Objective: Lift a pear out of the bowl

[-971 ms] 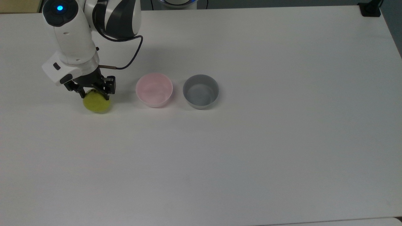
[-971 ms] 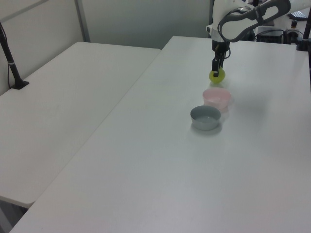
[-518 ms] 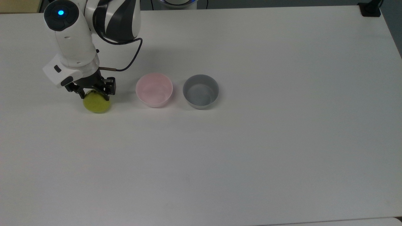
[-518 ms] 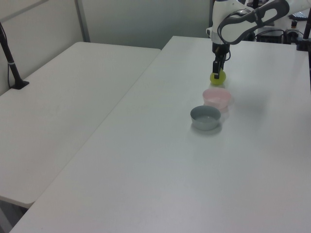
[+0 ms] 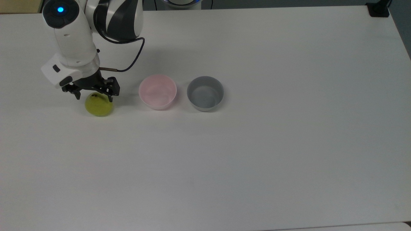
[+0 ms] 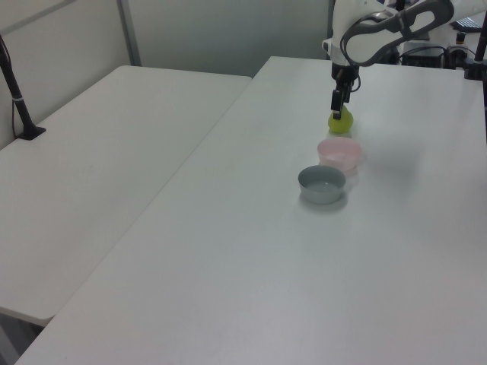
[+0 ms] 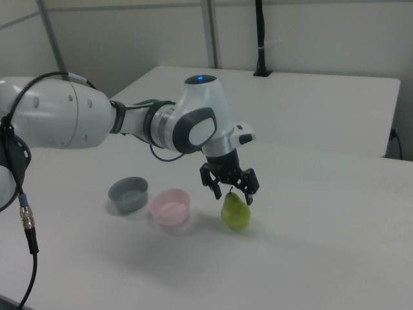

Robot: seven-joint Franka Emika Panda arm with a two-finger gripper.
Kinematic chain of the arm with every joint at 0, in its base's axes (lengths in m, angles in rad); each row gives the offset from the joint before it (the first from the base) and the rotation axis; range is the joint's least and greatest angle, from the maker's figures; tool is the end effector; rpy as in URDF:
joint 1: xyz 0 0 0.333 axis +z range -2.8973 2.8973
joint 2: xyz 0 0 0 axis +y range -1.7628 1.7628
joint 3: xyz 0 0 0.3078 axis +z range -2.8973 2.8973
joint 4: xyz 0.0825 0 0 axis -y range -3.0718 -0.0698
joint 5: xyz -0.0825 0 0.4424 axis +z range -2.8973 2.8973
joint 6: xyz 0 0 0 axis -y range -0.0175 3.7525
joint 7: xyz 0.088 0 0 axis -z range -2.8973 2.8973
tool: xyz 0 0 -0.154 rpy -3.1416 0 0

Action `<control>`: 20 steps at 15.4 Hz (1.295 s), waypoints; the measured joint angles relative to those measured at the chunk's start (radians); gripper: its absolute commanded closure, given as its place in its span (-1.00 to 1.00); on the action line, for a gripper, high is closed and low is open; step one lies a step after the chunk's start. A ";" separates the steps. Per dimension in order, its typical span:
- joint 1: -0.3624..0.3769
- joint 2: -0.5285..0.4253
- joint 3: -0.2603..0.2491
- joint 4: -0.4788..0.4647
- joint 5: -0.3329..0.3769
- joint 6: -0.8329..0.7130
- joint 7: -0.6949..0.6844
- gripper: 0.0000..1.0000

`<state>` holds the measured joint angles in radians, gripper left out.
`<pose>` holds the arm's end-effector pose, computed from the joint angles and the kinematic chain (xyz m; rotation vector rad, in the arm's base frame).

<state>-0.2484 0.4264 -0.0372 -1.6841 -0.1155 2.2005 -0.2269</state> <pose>0.6948 -0.2111 0.2778 3.0096 0.0138 0.0884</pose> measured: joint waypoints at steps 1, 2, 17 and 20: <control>0.000 -0.010 0.000 0.006 0.000 -0.007 0.000 -1.00; 0.001 -0.025 0.000 0.010 0.000 -0.023 0.001 -1.00; 0.278 -0.232 0.023 0.059 0.001 -0.318 0.196 -1.00; 0.320 -0.267 0.023 0.060 0.001 -0.355 0.221 -1.00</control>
<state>0.0719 0.1593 -0.0138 -1.6243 -0.1149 1.8453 -0.0062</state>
